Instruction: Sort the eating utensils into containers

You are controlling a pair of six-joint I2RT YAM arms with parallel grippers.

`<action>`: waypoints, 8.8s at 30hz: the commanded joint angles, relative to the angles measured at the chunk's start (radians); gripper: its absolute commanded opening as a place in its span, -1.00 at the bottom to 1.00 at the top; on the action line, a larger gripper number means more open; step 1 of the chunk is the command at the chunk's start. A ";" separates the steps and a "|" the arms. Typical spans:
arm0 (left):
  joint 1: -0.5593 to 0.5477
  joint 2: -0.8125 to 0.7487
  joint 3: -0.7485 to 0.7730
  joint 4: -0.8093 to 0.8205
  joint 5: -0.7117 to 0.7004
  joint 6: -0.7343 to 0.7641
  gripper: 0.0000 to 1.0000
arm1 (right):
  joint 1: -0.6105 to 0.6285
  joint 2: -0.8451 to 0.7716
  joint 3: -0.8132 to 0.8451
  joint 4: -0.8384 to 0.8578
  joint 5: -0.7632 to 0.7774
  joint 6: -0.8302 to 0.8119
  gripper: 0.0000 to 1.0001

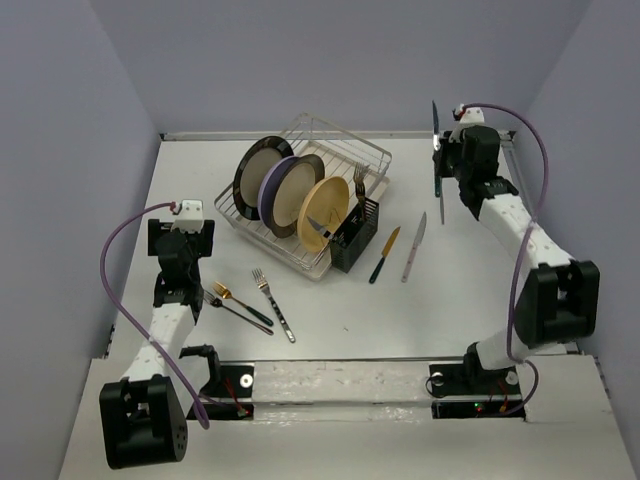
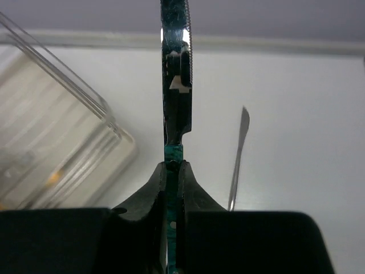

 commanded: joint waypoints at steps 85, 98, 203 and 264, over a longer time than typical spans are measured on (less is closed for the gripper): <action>0.005 0.004 0.004 0.056 0.015 0.008 0.98 | -0.100 0.415 0.303 -0.443 0.094 -0.002 0.25; 0.005 0.012 0.002 0.061 0.008 0.009 0.98 | -0.100 0.649 0.433 -0.504 0.207 -0.023 0.04; 0.005 -0.033 -0.014 0.050 -0.004 0.015 0.98 | 0.256 -0.456 -0.435 0.042 0.314 0.310 0.40; 0.003 -0.036 -0.008 0.035 -0.024 0.026 0.98 | 0.604 -0.338 -0.605 1.178 -0.178 -0.198 -1.00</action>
